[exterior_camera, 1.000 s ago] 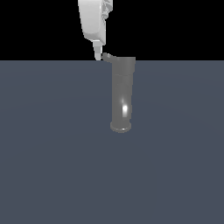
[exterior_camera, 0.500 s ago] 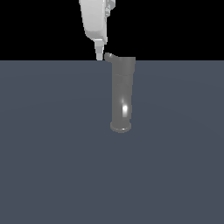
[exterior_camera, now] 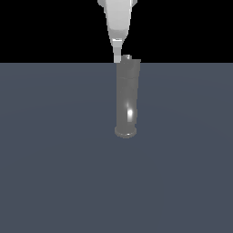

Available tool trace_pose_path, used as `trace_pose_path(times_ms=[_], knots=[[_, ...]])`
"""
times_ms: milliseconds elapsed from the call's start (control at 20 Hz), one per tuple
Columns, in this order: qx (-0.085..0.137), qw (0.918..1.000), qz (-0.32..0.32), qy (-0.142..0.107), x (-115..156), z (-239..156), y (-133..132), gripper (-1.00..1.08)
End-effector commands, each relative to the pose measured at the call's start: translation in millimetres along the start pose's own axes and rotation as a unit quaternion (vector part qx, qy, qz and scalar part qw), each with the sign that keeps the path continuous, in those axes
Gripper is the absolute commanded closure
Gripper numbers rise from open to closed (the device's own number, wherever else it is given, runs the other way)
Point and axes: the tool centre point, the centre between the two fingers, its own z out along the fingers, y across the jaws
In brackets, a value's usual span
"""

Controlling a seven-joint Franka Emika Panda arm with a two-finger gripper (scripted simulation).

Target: Turn on the faucet by rotating a designated handle.

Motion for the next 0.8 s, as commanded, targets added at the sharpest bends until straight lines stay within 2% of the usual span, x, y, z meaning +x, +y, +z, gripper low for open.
trace_pose_path(times_ms=[0,50,750], knots=[[0.001,0.9994,0.035,0.002,47,0,4,1.08],[0.0,1.0,0.002,0.0,5,0,2,1.08],[0.001,0.9996,0.027,0.001,81,0,-21,1.08]])
